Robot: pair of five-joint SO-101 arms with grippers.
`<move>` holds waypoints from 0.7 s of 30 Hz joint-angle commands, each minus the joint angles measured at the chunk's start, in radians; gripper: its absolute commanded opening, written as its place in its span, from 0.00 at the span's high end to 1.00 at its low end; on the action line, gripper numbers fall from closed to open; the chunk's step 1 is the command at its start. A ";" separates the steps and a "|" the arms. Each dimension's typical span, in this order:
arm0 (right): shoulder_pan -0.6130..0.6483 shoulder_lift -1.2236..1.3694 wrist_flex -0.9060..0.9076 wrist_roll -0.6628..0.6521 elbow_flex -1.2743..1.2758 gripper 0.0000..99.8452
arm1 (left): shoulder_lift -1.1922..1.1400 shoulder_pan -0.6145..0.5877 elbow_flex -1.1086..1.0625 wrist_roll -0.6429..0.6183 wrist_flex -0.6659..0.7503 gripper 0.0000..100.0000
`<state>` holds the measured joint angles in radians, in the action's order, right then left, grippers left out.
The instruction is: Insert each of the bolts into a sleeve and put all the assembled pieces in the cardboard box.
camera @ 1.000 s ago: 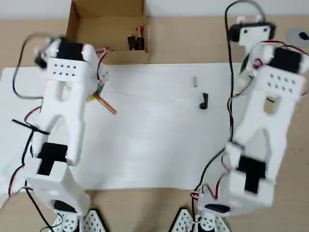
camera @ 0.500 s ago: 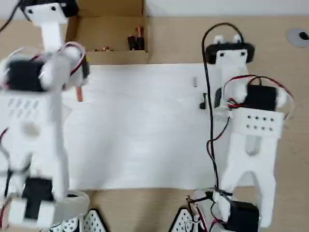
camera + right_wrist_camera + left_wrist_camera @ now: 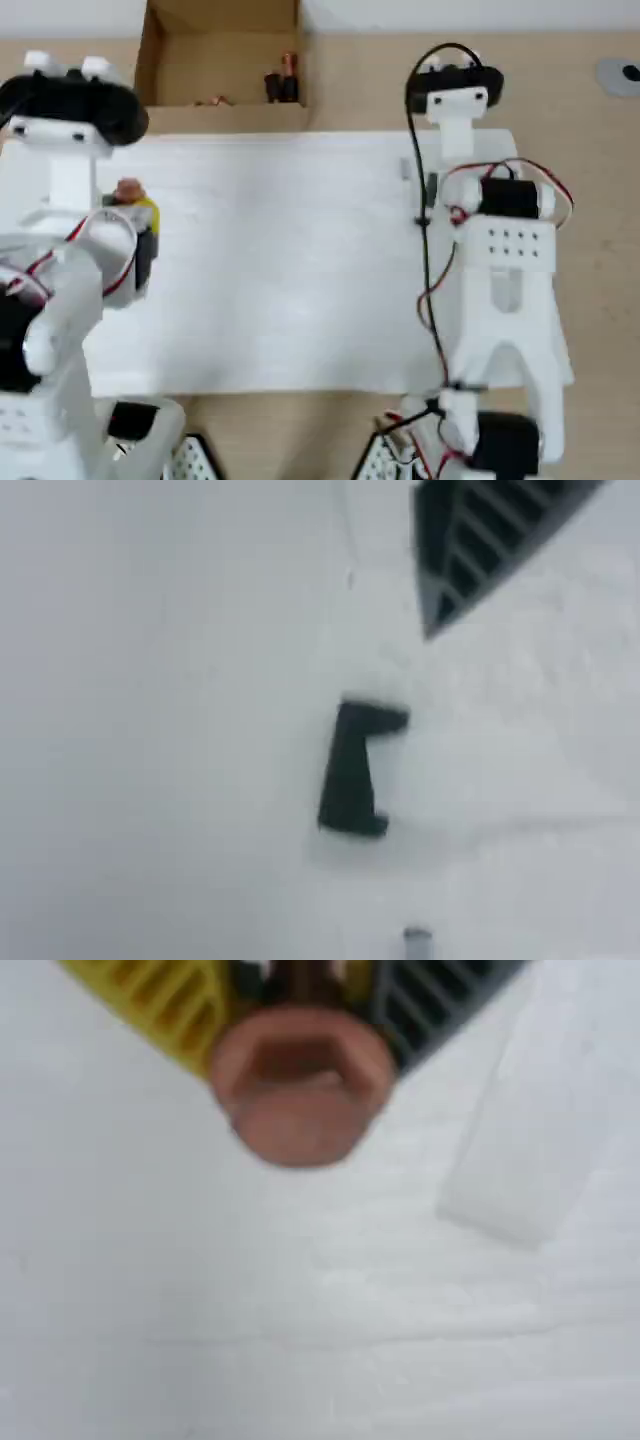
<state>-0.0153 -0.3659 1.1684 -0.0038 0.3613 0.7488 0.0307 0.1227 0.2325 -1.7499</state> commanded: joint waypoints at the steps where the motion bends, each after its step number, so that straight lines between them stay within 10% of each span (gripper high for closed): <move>1: 0.007 0.085 -0.063 -0.006 -0.002 0.62 | 0.061 0.003 -0.014 0.002 -0.002 0.99; 21: -0.065 0.800 0.117 0.051 -0.578 0.62 | 0.084 0.000 -0.011 0.005 -0.002 1.00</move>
<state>-0.0783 0.4028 1.2390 0.0361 -0.1097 0.8224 0.0307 0.1059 0.2325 -1.7499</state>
